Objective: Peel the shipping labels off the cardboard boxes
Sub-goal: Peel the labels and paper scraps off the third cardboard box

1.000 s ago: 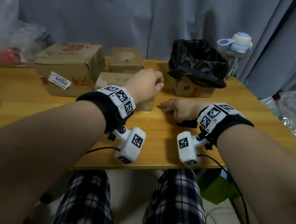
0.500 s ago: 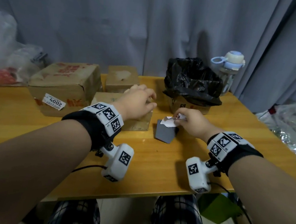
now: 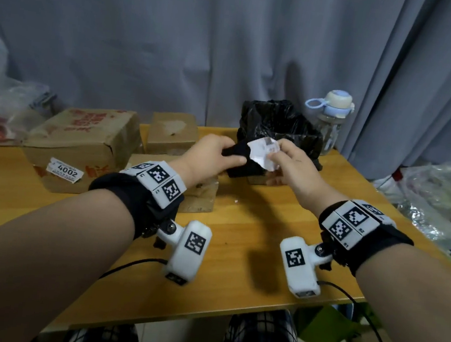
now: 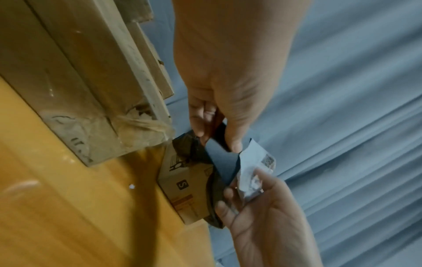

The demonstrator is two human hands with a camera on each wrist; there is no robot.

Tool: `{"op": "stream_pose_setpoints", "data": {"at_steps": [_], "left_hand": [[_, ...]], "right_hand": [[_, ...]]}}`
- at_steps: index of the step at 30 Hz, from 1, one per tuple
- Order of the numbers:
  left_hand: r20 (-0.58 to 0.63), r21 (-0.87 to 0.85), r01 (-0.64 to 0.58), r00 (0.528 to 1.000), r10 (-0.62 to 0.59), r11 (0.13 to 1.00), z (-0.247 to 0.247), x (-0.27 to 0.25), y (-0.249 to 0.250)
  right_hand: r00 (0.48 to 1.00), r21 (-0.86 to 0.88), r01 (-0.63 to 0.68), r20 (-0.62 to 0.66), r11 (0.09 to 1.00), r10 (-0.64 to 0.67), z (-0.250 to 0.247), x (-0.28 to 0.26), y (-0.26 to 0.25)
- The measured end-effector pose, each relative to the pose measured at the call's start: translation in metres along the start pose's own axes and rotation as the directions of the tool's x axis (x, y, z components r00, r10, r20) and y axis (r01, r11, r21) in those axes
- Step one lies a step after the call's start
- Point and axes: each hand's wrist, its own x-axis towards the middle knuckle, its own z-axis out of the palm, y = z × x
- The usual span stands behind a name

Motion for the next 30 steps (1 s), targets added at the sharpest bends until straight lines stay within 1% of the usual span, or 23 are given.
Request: {"op": "stream_pose_setpoints", "data": {"at_steps": [1, 3, 5, 6, 8, 11, 12, 13, 15, 17, 18, 20, 22, 24, 27, 29, 30], "left_hand": [[-0.037, -0.093, 0.004, 0.999, -0.008, 0.996, -0.002, 0.0, 0.002], [-0.093, -0.258, 0.003, 0.995, -0.028, 0.966, -0.009, 0.001, 0.008], [-0.137, -0.35, 0.009, 0.989, -0.061, 0.937, -0.018, 0.002, 0.011], [-0.16, -0.357, 0.017, 0.984, -0.079, 0.934, -0.023, 0.003, 0.011], [-0.213, -0.308, 0.043, 0.971, -0.113, 0.95, -0.034, 0.005, 0.008], [-0.269, -0.193, 0.073, 0.955, -0.124, 0.979, -0.048, 0.002, -0.001], [-0.257, -0.148, 0.075, 0.96, -0.112, 0.986, -0.051, 0.0, -0.003], [-0.217, -0.106, 0.081, 0.971, -0.103, 0.991, -0.051, -0.002, -0.005], [-0.083, -0.046, 0.108, 0.99, -0.112, 0.993, -0.044, -0.005, -0.008], [0.034, 0.005, 0.127, 0.991, -0.127, 0.992, -0.032, -0.005, -0.009], [0.08, 0.033, 0.114, 0.99, -0.117, 0.993, -0.026, -0.004, -0.008], [0.133, 0.131, 0.034, 0.99, -0.052, 0.991, -0.013, -0.002, -0.003], [0.174, 0.237, -0.061, 0.985, 0.02, 0.97, 0.0, 0.002, 0.002], [0.235, 0.312, -0.111, 0.971, 0.037, 0.944, 0.014, 0.009, 0.005], [0.301, 0.476, -0.184, 0.953, 0.037, 0.86, 0.035, 0.02, 0.002], [0.305, 0.564, -0.222, 0.951, 0.05, 0.796, 0.042, 0.024, 0.001], [0.295, 0.572, -0.231, 0.953, 0.066, 0.787, 0.044, 0.027, 0.0]], "right_hand": [[1.0, 0.023, 0.013, -0.01, 1.0, -0.012, 0.001, 0.0, -0.004], [0.994, -0.02, 0.09, -0.06, 0.996, -0.091, 0.005, 0.004, -0.012], [0.977, -0.081, 0.173, -0.113, 0.982, -0.182, 0.009, 0.009, -0.019], [0.969, -0.091, 0.194, -0.137, 0.977, -0.205, 0.011, 0.013, -0.022], [0.959, -0.081, 0.199, -0.187, 0.977, -0.211, 0.013, 0.019, -0.027], [0.961, -0.078, 0.16, -0.215, 0.984, -0.174, 0.013, 0.027, -0.03], [0.965, -0.074, 0.141, -0.213, 0.987, -0.154, 0.011, 0.027, -0.031], [0.968, -0.072, 0.128, -0.21, 0.989, -0.141, 0.009, 0.029, -0.032], [0.968, -0.116, 0.129, -0.202, 0.985, -0.15, 0.001, 0.032, -0.03], [0.963, -0.191, 0.126, -0.213, 0.974, -0.166, -0.009, 0.037, -0.03], [0.958, -0.215, 0.112, -0.236, 0.97, -0.163, -0.014, 0.041, -0.03], [0.949, -0.184, 0.086, -0.285, 0.979, -0.137, -0.023, 0.046, -0.028], [0.94, -0.142, 0.102, -0.31, 0.985, -0.142, -0.029, 0.047, -0.028], [0.936, -0.135, 0.122, -0.313, 0.983, -0.159, -0.034, 0.049, -0.024], [0.927, -0.192, 0.119, -0.331, 0.974, -0.178, -0.04, 0.053, -0.015], [0.913, -0.262, 0.141, -0.339, 0.955, -0.227, -0.044, 0.055, -0.009], [0.904, -0.291, 0.156, -0.342, 0.944, -0.255, -0.047, 0.056, -0.006]]}}
